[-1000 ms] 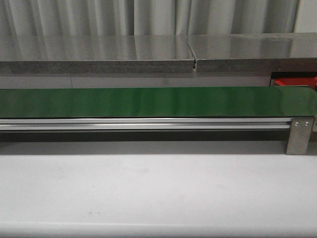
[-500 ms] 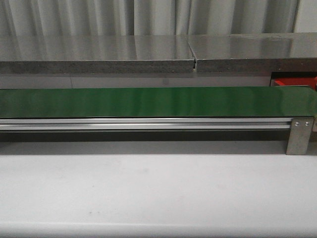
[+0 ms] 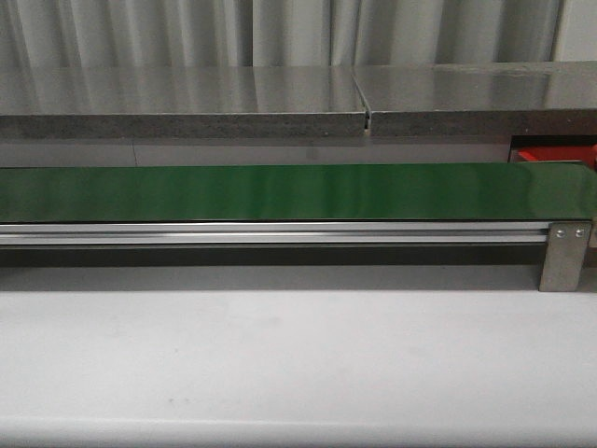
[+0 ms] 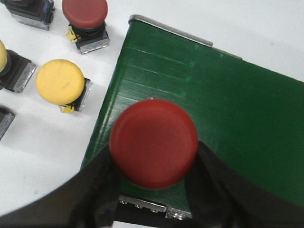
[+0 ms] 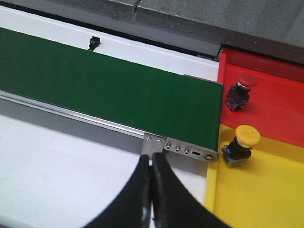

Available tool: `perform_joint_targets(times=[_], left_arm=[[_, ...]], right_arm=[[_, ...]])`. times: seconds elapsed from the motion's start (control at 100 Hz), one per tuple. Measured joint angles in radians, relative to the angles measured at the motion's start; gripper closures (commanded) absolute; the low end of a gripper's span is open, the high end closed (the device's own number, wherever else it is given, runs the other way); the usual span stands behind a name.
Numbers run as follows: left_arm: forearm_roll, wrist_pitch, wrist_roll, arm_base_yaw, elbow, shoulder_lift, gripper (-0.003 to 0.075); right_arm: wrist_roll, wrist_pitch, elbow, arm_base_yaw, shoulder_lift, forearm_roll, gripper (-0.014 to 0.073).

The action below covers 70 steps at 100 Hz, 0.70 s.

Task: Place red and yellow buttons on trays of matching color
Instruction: 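Grasp the red mushroom button with the left gripper and lift it, then lower the red button onto the green belt and open the left gripper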

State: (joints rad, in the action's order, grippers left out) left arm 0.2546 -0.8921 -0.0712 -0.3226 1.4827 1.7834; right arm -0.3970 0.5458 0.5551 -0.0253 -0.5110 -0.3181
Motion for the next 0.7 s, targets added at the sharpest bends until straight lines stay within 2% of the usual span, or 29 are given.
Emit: perform_joint_targets(times=[0.19,0.24,0.31,0.41,0.48,0.7], left_arm=[[-0.006,-0.015,0.0,0.0,0.0,0.036,0.0559],[-0.008,-0.016,-0.002,0.0,0.0,0.046,0.0534],[-0.008,-0.017,-0.007,0.0,0.0,0.053,0.0437],[-0.008,-0.017,-0.008,0.0,0.002,0.053,0.0241],[0.002,-0.017,-0.008,0.0,0.002,0.053,0.0169],[0.079,-0.017,-0.052,0.0,0.002,0.039,0.0167]], right_arm=[[0.0,0.0,0.0,0.0,0.0,0.0,0.0668],[0.0,0.0,0.0,0.0,0.0,0.0,0.0668],[0.0,0.0,0.0,0.0,0.0,0.0,0.0668],[0.0,0.0,0.0,0.0,0.0,0.0,0.0668],[0.0,0.0,0.0,0.0,0.0,0.0,0.0668],[0.0,0.0,0.0,0.0,0.0,0.0,0.0668]])
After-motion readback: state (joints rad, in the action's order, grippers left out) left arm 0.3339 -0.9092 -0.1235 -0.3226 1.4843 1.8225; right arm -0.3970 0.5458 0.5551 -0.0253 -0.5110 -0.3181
